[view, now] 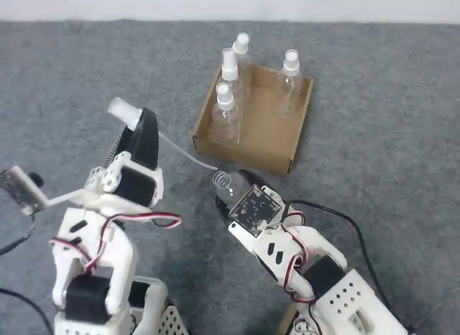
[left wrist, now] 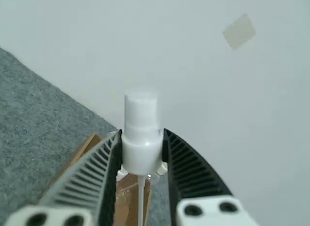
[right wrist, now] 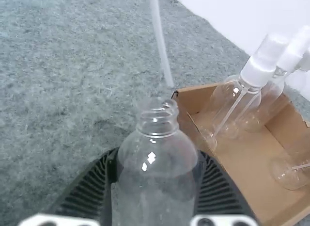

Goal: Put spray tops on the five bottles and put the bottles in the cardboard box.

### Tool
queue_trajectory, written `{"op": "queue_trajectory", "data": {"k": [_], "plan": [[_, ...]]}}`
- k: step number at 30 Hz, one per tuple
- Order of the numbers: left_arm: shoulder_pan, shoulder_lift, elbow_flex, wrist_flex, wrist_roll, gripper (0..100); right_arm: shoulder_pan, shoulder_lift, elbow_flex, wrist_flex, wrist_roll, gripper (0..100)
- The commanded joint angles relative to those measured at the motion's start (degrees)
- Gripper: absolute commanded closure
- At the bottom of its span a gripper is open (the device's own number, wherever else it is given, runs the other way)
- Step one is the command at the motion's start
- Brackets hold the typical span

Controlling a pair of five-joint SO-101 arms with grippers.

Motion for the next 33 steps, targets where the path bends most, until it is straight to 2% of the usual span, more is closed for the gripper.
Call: {"op": "queue_trajectory", "data": {"k": [1, 15, 25, 33], "plan": [[2.37, -0.44, -5.41, 3.60, -0.79, 99, 0.04, -1.54, -1.23, -1.45, 1.14, 98.6], [2.20, -0.09, -3.38, 3.34, -0.88, 99, 0.04, -1.54, -1.32, -1.45, 1.14, 98.6], [2.81, -0.35, 4.62, -3.43, -3.25, 99, -0.04, -1.54, -1.58, -1.45, 1.14, 98.6], [6.95, -0.35, 6.73, -3.43, -3.34, 99, 0.04, -1.54, -1.23, -1.45, 1.14, 98.6]]}}
